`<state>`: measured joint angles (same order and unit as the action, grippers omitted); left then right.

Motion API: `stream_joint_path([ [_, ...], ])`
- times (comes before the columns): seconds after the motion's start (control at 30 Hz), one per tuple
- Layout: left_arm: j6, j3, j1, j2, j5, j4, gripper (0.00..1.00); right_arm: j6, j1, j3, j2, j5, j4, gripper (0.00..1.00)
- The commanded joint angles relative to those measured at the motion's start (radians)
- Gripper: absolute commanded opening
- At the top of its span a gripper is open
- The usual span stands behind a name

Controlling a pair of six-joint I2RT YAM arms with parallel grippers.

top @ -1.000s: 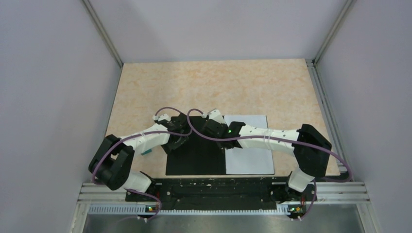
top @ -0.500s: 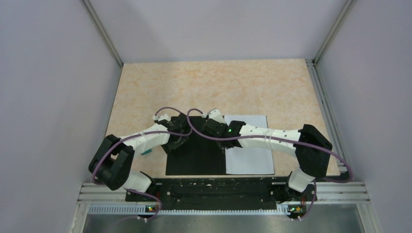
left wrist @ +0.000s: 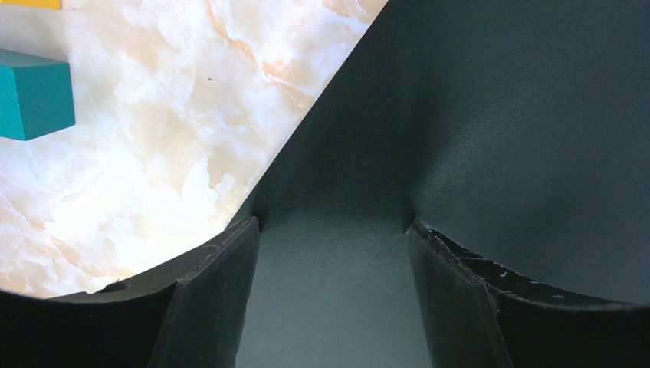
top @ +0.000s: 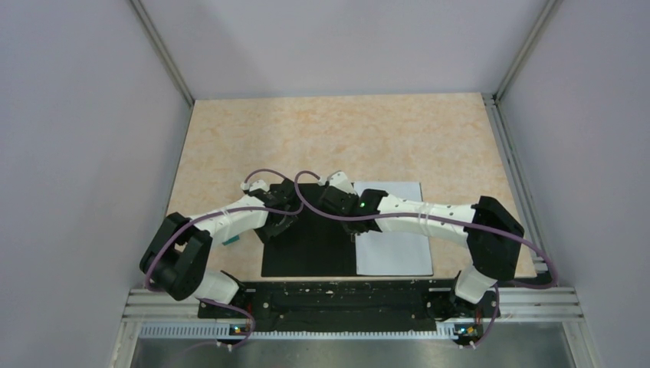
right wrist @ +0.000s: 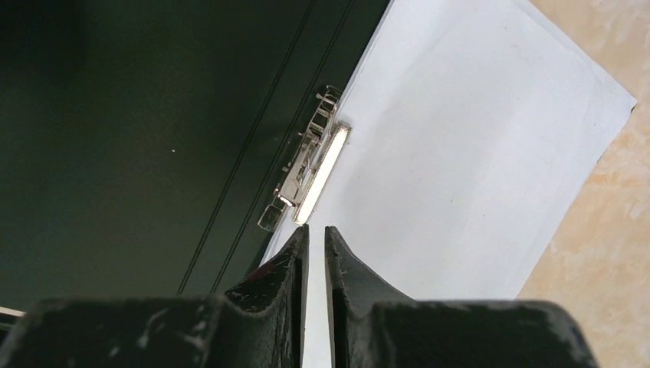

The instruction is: Put the files into the folder

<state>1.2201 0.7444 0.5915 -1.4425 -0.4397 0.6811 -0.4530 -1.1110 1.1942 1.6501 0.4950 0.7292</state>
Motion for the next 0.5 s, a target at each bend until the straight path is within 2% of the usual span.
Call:
stream_joint_path([
  [0.0,0.019,-0.054,-0.008,-0.056,0.037,0.029,0.76,0.022,-0.017,0.091,-0.026,0.012,-0.010,0.14],
  [0.47,0.018,-0.063,-0.008,-0.045,0.045,0.022,0.76,0.060,-0.030,0.153,0.085,0.031,-0.024,0.15],
])
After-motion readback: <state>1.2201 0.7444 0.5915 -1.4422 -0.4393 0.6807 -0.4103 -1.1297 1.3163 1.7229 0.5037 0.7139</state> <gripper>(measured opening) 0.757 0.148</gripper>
